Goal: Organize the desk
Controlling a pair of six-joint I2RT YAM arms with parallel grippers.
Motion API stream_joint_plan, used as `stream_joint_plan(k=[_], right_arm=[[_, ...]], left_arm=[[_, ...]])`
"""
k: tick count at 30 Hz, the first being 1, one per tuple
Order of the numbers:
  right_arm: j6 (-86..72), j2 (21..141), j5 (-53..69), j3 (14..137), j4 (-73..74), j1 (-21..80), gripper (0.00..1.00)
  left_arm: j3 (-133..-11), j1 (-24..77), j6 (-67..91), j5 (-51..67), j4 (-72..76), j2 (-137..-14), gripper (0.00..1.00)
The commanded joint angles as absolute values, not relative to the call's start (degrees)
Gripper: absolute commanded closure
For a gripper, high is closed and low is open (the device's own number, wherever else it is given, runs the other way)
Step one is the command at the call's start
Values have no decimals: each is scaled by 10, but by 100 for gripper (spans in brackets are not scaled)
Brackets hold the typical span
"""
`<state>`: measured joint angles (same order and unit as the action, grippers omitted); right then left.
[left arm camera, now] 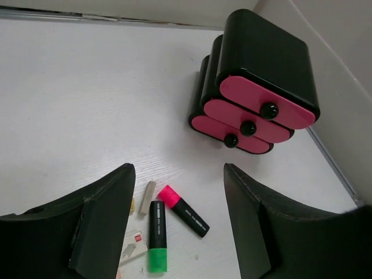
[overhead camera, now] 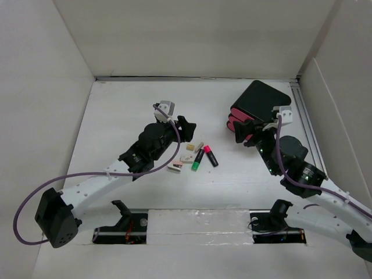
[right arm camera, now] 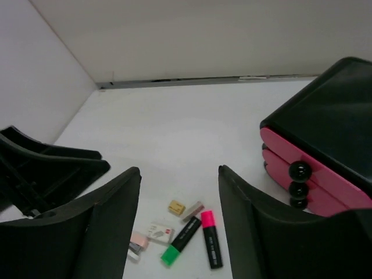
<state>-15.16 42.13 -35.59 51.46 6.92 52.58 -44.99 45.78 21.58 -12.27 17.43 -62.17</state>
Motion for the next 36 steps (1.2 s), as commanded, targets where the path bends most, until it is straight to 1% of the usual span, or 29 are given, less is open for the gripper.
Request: stream_joint_plan(k=[1, 2, 3, 4, 5, 6, 10, 11, 13, 14, 15, 17, 18, 20, 21, 22, 24, 25, 29, 30, 36], right_arm=[[-146, 421, -352, 559, 25, 527, 41], [-140, 422, -352, 573, 13, 527, 52], [-129, 426, -350, 579, 6, 527, 81], [-115, 429, -349, 587, 6, 527, 91], [-109, 435, -351, 615, 6, 527, 100], [-109, 439, -351, 615, 6, 527, 100], [-102, 447, -349, 635, -14, 527, 100], [-103, 448, -348, 640, -7, 527, 100], [-105, 453, -347, 658, 14, 527, 100], [-103, 453, -349, 664, 22, 527, 97], [-103, 453, -353, 666, 23, 527, 87], [-98, 447, -357, 676, 28, 527, 75], [-95, 444, -358, 678, 27, 527, 64], [-91, 431, -359, 677, 21, 527, 58], [-90, 427, -359, 673, 18, 527, 53], [-84, 425, -360, 670, 14, 527, 51], [-82, 425, -362, 670, 21, 527, 48], [-83, 424, -362, 671, 26, 527, 48], [-81, 420, -366, 665, 32, 527, 47], [-81, 418, -368, 664, 37, 527, 46], [-79, 410, -368, 657, 31, 527, 43]], left_arm=[[-459, 461, 211, -77, 239, -629, 41], [-467, 461, 211, -56, 240, -643, 42], [-471, 461, 211, -39, 247, -650, 45], [-475, 461, 209, -26, 255, -659, 54], [-491, 500, 201, -26, 268, -686, 62], [-491, 500, 201, -26, 268, -686, 66], [-575, 568, 162, -93, 236, -759, 83], [-590, 576, 156, -103, 232, -789, 83], [-619, 582, 157, -94, 229, -813, 76], [-629, 582, 158, -82, 229, -839, 72], [-639, 582, 156, -80, 228, -850, 64], [-670, 582, 154, -77, 223, -886, 62], [-679, 582, 154, -74, 219, -897, 62], [-709, 587, 154, -66, 217, -928, 63], [-721, 587, 150, -69, 208, -939, 63], [-744, 597, 138, -76, 202, -949, 63], [-769, 615, 124, -116, 184, -983, 63], [-800, 615, 116, -124, 176, -997, 63], [-859, 621, 114, -156, 135, -1066, 63], [-879, 621, 109, -163, 128, -1088, 59], [-951, 621, 92, -192, 91, -1144, 55]])
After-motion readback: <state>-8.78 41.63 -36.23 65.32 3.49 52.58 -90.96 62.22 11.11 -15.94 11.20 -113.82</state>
